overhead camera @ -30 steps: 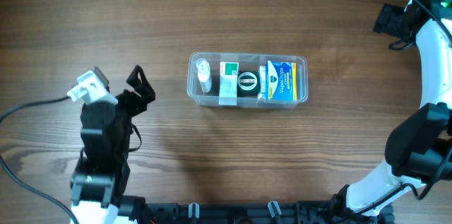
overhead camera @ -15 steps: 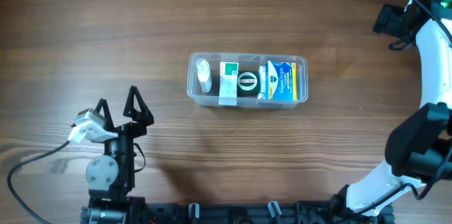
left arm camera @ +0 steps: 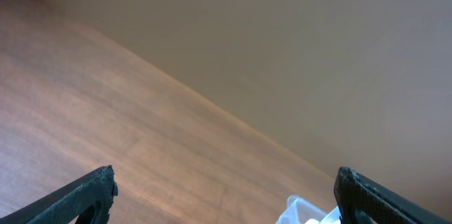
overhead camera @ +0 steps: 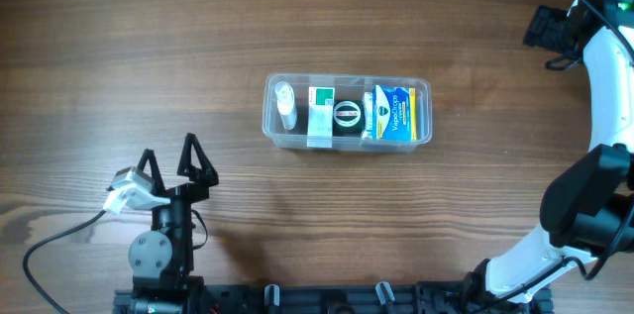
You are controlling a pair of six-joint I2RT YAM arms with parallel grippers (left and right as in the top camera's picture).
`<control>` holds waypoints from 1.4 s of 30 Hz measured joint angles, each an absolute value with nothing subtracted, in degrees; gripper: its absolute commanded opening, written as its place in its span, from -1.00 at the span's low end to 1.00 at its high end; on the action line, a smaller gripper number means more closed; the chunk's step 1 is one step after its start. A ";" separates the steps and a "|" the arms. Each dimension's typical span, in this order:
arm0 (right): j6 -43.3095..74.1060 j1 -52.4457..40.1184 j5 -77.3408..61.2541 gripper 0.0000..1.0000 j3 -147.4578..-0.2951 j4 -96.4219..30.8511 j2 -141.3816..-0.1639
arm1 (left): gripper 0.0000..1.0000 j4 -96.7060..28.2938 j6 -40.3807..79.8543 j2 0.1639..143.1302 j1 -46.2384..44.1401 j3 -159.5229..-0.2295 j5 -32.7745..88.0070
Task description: Pack container
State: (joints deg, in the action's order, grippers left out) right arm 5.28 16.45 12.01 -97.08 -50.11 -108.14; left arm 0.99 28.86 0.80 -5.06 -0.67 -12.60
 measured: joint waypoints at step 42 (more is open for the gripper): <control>5.28 9.89 12.01 0.99 -96.09 -50.11 -95.83 | 1.00 -3.03 28.84 0.73 -5.06 -0.62 -12.60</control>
